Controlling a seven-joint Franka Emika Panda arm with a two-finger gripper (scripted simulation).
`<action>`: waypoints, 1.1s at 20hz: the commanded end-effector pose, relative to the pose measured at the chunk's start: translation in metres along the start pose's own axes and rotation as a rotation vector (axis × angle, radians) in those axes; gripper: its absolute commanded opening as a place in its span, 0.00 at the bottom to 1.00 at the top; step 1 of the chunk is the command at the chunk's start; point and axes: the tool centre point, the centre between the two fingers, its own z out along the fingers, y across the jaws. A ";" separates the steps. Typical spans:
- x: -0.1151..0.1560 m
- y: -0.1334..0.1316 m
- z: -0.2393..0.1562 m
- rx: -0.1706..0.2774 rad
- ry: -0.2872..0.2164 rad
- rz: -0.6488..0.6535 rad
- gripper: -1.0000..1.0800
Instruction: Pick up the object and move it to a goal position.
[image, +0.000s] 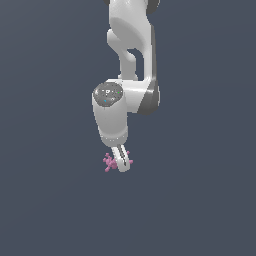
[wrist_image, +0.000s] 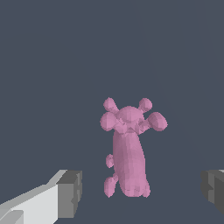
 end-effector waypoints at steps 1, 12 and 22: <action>0.000 0.000 0.003 0.000 0.000 0.000 0.96; 0.000 0.001 0.049 0.000 0.000 0.006 0.96; 0.000 0.000 0.050 0.000 0.000 0.005 0.00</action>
